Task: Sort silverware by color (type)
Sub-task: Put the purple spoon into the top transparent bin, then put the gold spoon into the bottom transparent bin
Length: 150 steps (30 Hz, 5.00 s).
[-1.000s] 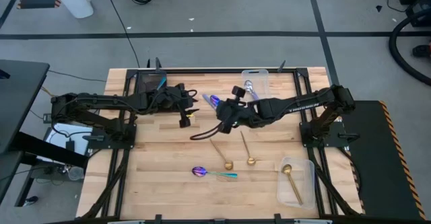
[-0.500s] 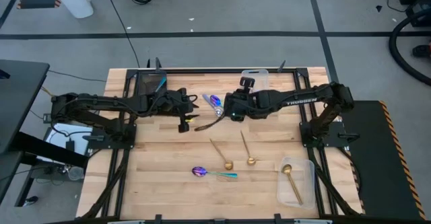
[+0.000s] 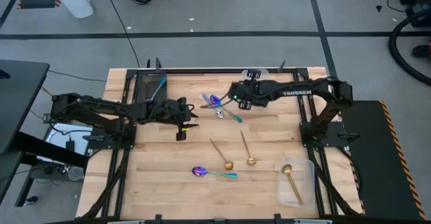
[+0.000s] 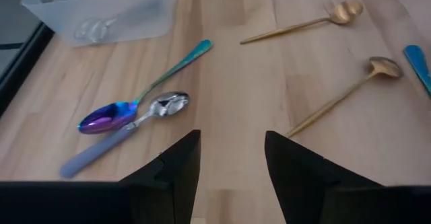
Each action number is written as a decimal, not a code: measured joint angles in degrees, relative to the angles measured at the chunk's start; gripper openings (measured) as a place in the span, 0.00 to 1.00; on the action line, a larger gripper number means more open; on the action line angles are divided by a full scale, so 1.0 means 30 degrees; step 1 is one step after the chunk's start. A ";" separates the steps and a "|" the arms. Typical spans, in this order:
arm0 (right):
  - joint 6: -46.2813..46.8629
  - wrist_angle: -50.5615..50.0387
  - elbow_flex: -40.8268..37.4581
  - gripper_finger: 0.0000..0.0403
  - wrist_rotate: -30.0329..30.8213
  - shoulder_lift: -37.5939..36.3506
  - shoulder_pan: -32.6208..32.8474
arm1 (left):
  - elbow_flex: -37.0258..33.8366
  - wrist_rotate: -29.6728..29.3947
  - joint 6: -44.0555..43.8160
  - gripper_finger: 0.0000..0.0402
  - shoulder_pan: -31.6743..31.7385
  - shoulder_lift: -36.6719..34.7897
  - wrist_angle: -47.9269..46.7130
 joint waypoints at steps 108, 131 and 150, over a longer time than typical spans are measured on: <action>0.8860 1.1858 -0.4650 0.36 -0.6587 -0.0645 0.2883 | -0.0007 -0.0014 -0.2936 0.43 -0.1007 0.0000 -0.3892; 1.0156 0.7529 -0.0628 0.35 -0.8678 0.3615 0.1504 | -0.0015 -0.0015 -0.2061 0.43 -0.1736 0.0007 -0.4005; 0.8808 0.9627 -0.2716 0.32 -0.9186 0.3638 0.0270 | 0.1093 0.0000 -0.1998 0.43 -0.1743 -0.0095 -0.7005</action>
